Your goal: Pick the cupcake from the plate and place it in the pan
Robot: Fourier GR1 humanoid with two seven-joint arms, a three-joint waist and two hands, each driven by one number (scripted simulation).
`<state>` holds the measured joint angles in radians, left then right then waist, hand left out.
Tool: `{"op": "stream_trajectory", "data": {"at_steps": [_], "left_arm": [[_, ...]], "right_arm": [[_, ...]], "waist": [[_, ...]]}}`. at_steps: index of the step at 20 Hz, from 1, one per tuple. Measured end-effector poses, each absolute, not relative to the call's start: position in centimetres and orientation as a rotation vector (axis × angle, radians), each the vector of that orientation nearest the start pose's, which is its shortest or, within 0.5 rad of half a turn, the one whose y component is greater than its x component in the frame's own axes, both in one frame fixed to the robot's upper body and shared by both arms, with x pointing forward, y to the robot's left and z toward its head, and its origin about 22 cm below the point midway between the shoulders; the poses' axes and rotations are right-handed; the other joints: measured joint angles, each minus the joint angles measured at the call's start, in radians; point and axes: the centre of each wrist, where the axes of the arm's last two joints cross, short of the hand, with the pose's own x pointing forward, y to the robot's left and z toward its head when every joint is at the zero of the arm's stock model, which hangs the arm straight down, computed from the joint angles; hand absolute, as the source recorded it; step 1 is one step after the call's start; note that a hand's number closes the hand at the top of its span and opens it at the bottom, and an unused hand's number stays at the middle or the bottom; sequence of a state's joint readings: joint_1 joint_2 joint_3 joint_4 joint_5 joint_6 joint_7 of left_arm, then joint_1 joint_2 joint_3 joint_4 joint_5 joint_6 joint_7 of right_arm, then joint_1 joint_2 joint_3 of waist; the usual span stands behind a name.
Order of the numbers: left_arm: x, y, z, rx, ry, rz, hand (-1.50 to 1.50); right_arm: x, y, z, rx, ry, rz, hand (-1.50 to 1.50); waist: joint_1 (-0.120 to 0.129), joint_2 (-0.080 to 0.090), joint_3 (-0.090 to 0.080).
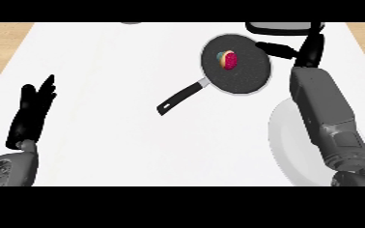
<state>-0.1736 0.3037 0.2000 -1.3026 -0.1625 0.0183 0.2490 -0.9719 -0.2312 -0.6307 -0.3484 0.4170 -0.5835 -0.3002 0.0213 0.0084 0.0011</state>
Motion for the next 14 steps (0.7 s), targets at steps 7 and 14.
{"op": "stream_trajectory", "data": {"at_steps": [7, 14], "left_arm": [[26.8, 36.0, 1.1, 0.502, -1.192, -0.089, 0.00], [26.1, 35.8, 0.7, 0.508, -1.183, -0.072, 0.00]], "right_arm": [[40.5, -34.0, 4.0, -0.789, -1.560, -0.244, -1.50], [35.0, -40.6, 4.3, -0.749, -1.556, -0.207, -1.50]], "waist": [[-0.033, -0.014, -0.002], [-0.050, -0.020, -0.003]]}}
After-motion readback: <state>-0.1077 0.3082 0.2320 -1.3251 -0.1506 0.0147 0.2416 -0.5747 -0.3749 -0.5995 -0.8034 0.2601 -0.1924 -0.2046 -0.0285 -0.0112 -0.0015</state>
